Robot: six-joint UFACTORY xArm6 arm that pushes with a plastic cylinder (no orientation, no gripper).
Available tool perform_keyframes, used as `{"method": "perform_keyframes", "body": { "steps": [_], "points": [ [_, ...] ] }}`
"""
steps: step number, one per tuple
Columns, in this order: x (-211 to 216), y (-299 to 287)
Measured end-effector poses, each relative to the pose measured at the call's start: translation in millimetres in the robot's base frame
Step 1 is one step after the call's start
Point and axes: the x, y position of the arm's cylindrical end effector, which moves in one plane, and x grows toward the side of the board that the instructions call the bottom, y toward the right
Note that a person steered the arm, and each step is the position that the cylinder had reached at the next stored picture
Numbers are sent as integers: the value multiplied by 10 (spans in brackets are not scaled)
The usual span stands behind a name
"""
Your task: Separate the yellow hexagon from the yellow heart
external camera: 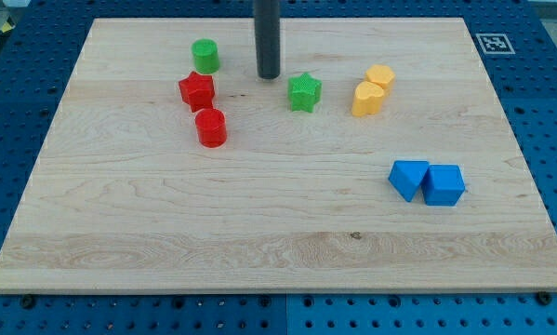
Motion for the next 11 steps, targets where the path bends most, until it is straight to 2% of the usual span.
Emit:
{"method": "perform_keyframes", "body": {
  "steps": [1, 2, 3, 4, 5, 7, 9, 11],
  "points": [
    [-219, 297],
    [-266, 924],
    [-179, 1546],
    [141, 1915],
    [437, 1917],
    [660, 1861],
    [411, 1758],
    [523, 1677]
  ]
}}
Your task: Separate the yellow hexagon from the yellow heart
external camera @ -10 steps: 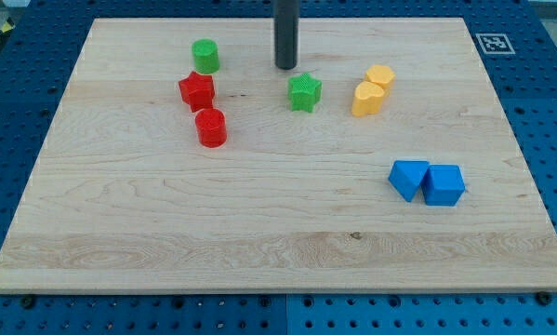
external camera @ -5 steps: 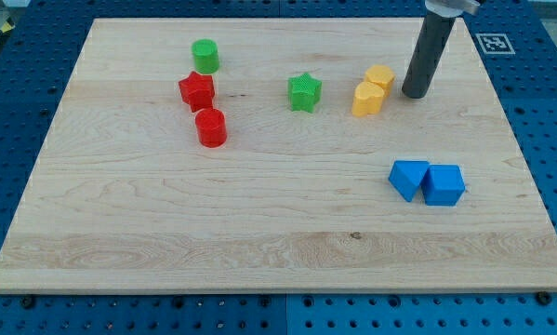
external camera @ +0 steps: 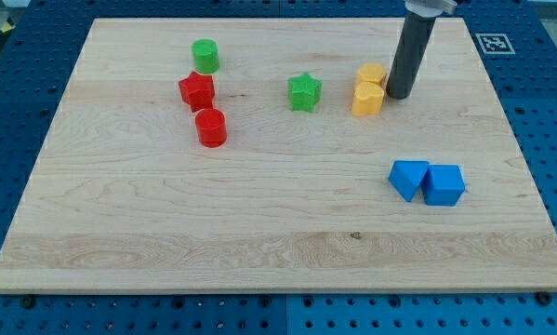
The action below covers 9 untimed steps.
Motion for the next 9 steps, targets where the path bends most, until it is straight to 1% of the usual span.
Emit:
{"method": "perform_keyframes", "body": {
  "steps": [1, 2, 5, 9],
  "points": [
    [30, -24],
    [30, -187],
    [-238, -380],
    [-258, -540]
  ]
}}
